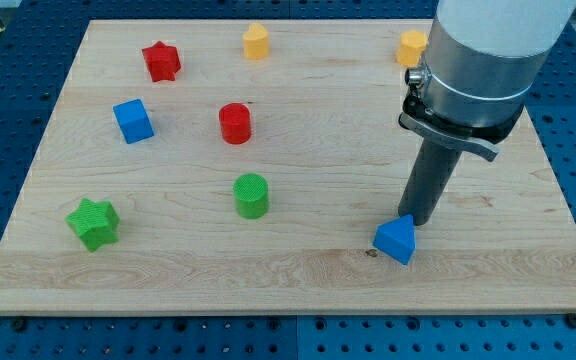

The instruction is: Move green circle into blue triangle

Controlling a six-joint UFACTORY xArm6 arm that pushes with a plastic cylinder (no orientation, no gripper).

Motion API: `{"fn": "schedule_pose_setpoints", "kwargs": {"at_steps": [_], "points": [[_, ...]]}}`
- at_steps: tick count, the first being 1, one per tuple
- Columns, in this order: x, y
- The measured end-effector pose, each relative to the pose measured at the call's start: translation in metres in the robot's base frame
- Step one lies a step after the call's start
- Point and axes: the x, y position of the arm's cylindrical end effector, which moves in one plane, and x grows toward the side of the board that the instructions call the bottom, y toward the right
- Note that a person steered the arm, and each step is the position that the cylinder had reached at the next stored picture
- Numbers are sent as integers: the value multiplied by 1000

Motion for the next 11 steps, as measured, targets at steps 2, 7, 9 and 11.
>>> {"fn": "schedule_pose_setpoints", "kwargs": {"at_steps": [2, 7, 9, 11], "points": [[-6, 0], [-41, -36], [-41, -83], [-54, -127]]}}
